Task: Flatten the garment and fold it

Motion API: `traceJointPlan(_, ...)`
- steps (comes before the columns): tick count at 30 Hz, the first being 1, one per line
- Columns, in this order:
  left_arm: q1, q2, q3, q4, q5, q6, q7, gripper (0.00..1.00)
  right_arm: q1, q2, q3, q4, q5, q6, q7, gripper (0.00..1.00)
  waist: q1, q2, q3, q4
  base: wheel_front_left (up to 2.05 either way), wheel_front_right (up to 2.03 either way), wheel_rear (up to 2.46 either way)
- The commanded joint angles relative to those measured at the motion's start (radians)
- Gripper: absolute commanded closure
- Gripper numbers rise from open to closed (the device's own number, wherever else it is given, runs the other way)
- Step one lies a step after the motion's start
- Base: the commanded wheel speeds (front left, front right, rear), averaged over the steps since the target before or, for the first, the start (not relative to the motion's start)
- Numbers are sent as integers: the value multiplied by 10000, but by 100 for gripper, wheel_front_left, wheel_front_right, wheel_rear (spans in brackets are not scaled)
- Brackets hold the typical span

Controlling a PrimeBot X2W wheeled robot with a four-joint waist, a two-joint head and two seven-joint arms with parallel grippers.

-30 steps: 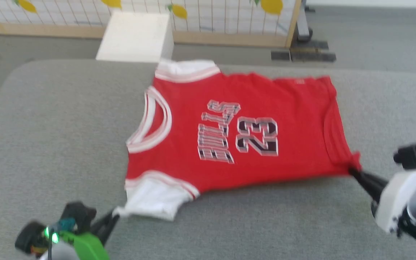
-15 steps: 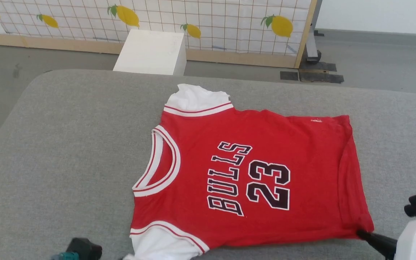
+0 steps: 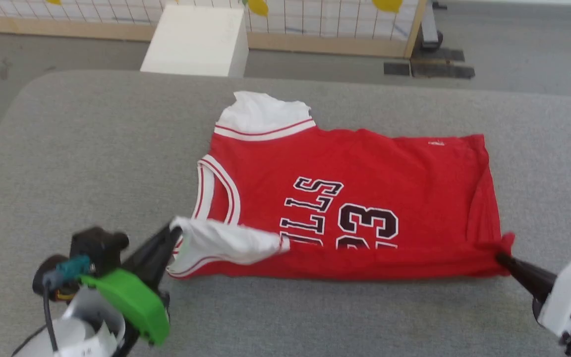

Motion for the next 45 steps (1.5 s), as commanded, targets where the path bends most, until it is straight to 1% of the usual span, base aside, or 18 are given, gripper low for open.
traceJointPlan(1, -350, -220, 110, 292, 7, 91, -82, 100, -334, 198, -81, 9, -171, -13, 113, 100, 1, -1, 404, -152, 0, 0, 0)
traceJointPlan(3, -705, -379, 93, 768, 110, 136, 3, 100, -625, 371, -127, 77, -375, -13, 258, 100, 1, -1, 629, -206, 0, 0, 0)
traceJointPlan(7, -1413, -810, 88, 1641, 185, 87, 5, 100, -1186, 579, -64, 294, -791, -13, 426, 100, 1, -1, 1042, -283, 0, 0, 0)
traceJointPlan(15, -2670, -1447, -246, 3594, 632, -327, -103, 100, -2069, 650, 278, 1069, -1637, -13, 347, 100, 1, -1, 1615, -327, 0, 0, 0)
traceJointPlan(18, -2956, -1807, -422, 4405, 663, -511, -145, 100, -2296, 723, 391, 1435, -1803, -13, 159, 100, 1, -1, 1698, -309, 0, 0, 0)
traceJointPlan(21, -3106, -2158, -474, 5186, 608, -594, -309, 100, -2450, 790, 523, 1717, -1920, -13, -31, 100, 1, -1, 1719, -296, 0, 0, 0)
traceJointPlan(22, -3122, -2324, -422, 5481, 504, -579, -395, 19, -2484, 836, 528, 1850, -1927, -13, -65, 100, 1, -1, 1701, -293, 0, 0, 0)
traceJointPlan(23, -3133, -2433, -408, 5713, 487, -546, -484, 0, -2503, 861, 551, 1940, -1944, -13, -88, 100, 1, -1, 1667, -293, 0, 0, 0)
traceJointPlan(24, -3121, -2558, -451, 5979, 486, -554, -556, 0, -2520, 887, 581, 2041, -1974, -13, -118, 100, 1, -1, 1620, -301, 0, 0, 0)
traceJointPlan(25, -3097, -2672, -468, 6161, 447, -586, -628, 0, -2535, 902, 606, 2082, -2009, -13, -202, 71, 1, -1, 1567, -303, 0, 0, 0)
traceJointPlan(26, -3064, -2808, -463, 6353, 384, -620, -739, 0, -2548, 925, 616, 2119, -2071, -13, -360, 6, 1, -1, 1502, -304, 0, 0, 0)
traceJointPlan(27, -3039, -2902, -452, 6483, 338, -642, -833, 0, -2561, 923, 658, 2123, -2129, -13, -502, 0, 1, -1, 1442, -299, 0, 0, 0)
traceJointPlan(30, -2922, -3212, -198, 6778, 27, -597, -1235, 0, -2497, 867, 753, 2074, -2326, -13, -908, 0, 1, -1, 1188, -258, 0, 0, 0)
traceJointPlan(33, -2733, -3428, -4, 6779, -205, -493, -1528, 0, -2248, 849, 796, 1848, -2690, -13, -1122, 0, 1, -1, 910, -198, 0, 0, 0)
traceJointPlan(36, -2460, -3480, 83, 6542, -261, -227, -1655, 0, -1876, 896, 693, 1534, -3292, -13, -1236, 0, 1, -1, 691, -141, 0, 0, 0)
traceJointPlan(40, -1890, -3462, 239, 5881, -459, 332, -1560, 0, -1281, 1397, 109, 1152, -4153, -13, -1060, 0, 1, -1, 461, -98, 0, 0, 0)
traceJointPlan(45, -1045, -3129, 197, 4575, -543, 1311, -816, 0, -655, 2490, -872, 476, -5303, -13, -794, 0, 1, -1, 358, -75, 0, 0, 0)
